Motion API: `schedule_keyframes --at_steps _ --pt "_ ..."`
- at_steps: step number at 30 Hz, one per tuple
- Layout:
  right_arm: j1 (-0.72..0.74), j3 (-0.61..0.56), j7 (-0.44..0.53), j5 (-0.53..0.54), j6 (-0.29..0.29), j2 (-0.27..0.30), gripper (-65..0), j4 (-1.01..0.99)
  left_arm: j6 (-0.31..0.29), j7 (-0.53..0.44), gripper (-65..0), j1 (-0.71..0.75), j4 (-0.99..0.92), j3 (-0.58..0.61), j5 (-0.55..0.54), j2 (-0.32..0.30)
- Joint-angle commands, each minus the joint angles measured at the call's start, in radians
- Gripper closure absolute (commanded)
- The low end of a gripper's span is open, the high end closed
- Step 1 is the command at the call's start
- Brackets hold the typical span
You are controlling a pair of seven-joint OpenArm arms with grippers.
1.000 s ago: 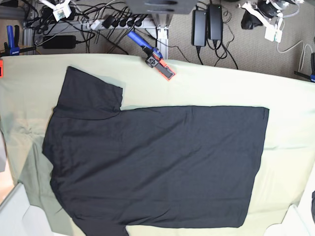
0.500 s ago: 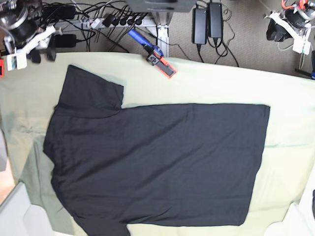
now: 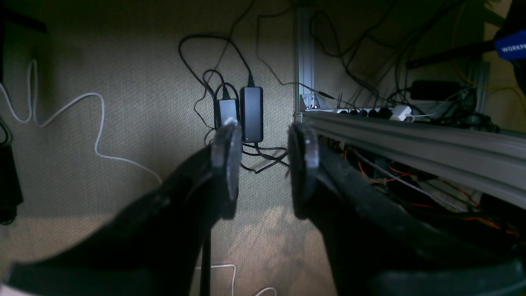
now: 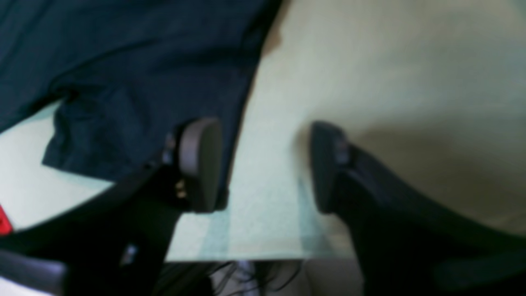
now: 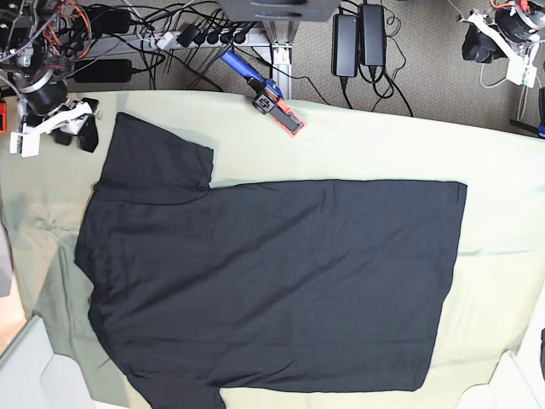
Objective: Fold the T-shirt properly
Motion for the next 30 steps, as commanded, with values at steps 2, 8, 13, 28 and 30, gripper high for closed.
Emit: schedule_keyframes --at_steps 2,8,13,28,30 --pt "0.029 0.001 0.008 0.018 0.027 -0.006 -34.7 -0.019 -0.022 -0.011 -23.0 0.016 0.014 -0.009 -0.008 -0.011" --pt "0.06 -0.072 0.005 0.018 0.028 -0.066 -34.7 -0.091 -0.022 -0.015 -23.1 0.016 0.014 -0.009 -0.008 -0.011" --pt "0.061 -0.158 0.004 0.006 0.029 -0.111 -34.7 -0.092 -0.022 -0.061 -23.1 0.016 0.014 -0.009 0.036 -0.011" --pt "0.061 -0.213 0.005 -0.048 0.031 -0.143 -11.8 -0.092 0.004 -0.044 -29.1 -0.057 0.085 -0.071 -0.009 -0.068" --pt "0.061 -0.213 0.006 -0.058 0.031 -0.142 0.0 -0.092 0.005 -0.044 -30.3 -0.097 0.08 -0.071 -0.011 -0.093"
